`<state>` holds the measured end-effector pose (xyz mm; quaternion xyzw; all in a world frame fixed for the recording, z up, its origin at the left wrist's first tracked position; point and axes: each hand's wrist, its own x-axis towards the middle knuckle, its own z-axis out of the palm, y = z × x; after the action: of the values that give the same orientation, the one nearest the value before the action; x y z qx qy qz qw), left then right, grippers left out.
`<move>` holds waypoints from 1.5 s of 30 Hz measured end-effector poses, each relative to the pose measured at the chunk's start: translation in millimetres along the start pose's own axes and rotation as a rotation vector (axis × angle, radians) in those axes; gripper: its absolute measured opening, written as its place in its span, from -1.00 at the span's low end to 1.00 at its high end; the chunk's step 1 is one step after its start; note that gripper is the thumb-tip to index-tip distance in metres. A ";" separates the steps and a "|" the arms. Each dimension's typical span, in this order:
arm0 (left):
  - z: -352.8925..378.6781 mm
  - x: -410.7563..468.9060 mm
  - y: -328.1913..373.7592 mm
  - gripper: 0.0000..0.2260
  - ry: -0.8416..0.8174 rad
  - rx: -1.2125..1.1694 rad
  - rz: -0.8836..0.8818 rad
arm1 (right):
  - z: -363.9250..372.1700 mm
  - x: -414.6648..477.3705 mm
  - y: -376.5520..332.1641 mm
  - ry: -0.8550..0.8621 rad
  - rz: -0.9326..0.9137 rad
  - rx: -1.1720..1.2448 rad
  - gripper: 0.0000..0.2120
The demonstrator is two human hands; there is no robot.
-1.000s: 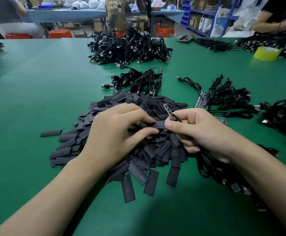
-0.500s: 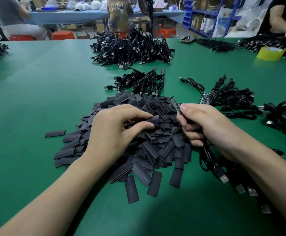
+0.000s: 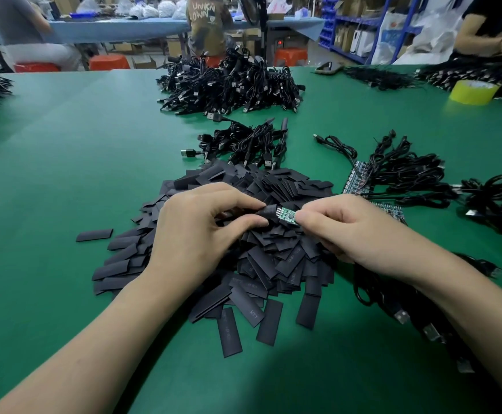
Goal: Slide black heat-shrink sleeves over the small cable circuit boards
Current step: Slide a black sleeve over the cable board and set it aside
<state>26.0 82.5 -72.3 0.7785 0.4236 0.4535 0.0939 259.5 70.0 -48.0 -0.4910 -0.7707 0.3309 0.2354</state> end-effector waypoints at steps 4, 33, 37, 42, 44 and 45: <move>-3.0 0.5 -0.3 -0.82 -0.055 0.078 0.075 | 2.2 -0.3 0.2 0.036 -0.045 -0.143 -0.56; 2.3 -0.5 4.1 -0.81 -0.126 -0.002 0.057 | 4.1 0.7 4.1 0.102 -0.054 0.142 -0.88; 3.6 -1.3 7.6 -0.86 -0.080 -0.062 -0.004 | 2.8 -0.7 1.0 0.202 -0.140 0.080 -0.82; 5.4 0.6 10.8 -0.93 -0.081 -0.198 -0.096 | 7.7 -2.3 0.5 0.246 -0.204 -0.055 -0.86; 5.9 1.0 9.3 -0.92 -0.116 -0.201 -0.124 | 8.3 -2.3 0.8 0.273 -0.218 -0.083 -0.87; 6.3 0.7 8.7 -0.90 -0.127 -0.188 -0.124 | 8.3 -2.3 0.9 0.293 -0.231 -0.102 -0.88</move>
<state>36.1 79.1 -70.9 0.7657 0.4196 0.4344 0.2211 255.3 65.9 -54.3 -0.4534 -0.7952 0.1873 0.3565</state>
